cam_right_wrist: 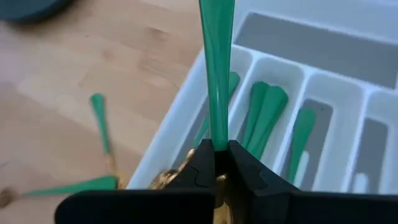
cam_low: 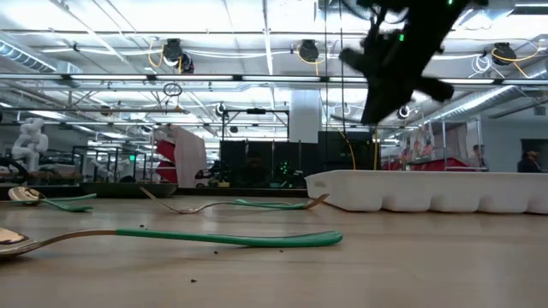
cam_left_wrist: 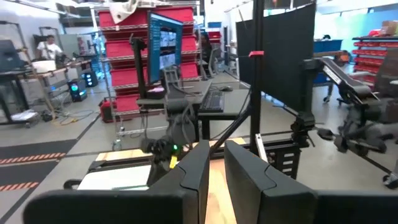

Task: Sort silverware
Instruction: Put the green table knife into the middle left slot of the white silverware tray

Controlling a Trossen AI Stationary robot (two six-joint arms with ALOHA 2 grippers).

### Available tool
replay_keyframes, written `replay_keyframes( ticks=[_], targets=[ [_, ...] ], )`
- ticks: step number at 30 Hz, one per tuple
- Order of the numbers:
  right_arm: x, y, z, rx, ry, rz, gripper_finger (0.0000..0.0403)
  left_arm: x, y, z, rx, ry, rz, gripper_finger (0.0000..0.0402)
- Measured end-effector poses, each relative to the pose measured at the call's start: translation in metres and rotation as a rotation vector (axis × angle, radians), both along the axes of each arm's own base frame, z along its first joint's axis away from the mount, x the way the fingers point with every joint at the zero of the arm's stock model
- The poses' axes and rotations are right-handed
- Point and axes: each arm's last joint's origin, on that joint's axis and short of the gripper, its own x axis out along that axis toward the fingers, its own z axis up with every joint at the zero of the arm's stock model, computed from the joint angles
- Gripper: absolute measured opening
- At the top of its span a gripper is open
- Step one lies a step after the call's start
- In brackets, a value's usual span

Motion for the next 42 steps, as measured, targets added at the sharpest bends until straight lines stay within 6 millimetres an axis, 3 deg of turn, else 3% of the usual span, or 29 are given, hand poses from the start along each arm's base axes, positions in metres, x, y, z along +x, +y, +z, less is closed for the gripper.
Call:
replay_keyframes(
  ticks=[7,18,34,42],
  targets=[
    [-0.006,-0.012,-0.04,0.03,-0.088,-0.093,0.0,0.0,0.001,0.0,-0.001,0.004,0.024,0.0056],
    [-0.007,-0.036,-0.044,0.011,-0.123,-0.175,0.0,0.0,0.001,-0.001,-0.006,0.007,0.024,0.0056],
    [0.007,-0.029,-0.07,0.022,-0.137,-0.243,0.0,0.0,0.001,-0.001,-0.002,0.007,0.024,0.0056],
    [-0.002,-0.018,-0.076,0.045,-0.072,-0.275,0.0,0.0,0.001,-0.001,-0.002,0.007,0.024,0.0056]
  ],
)
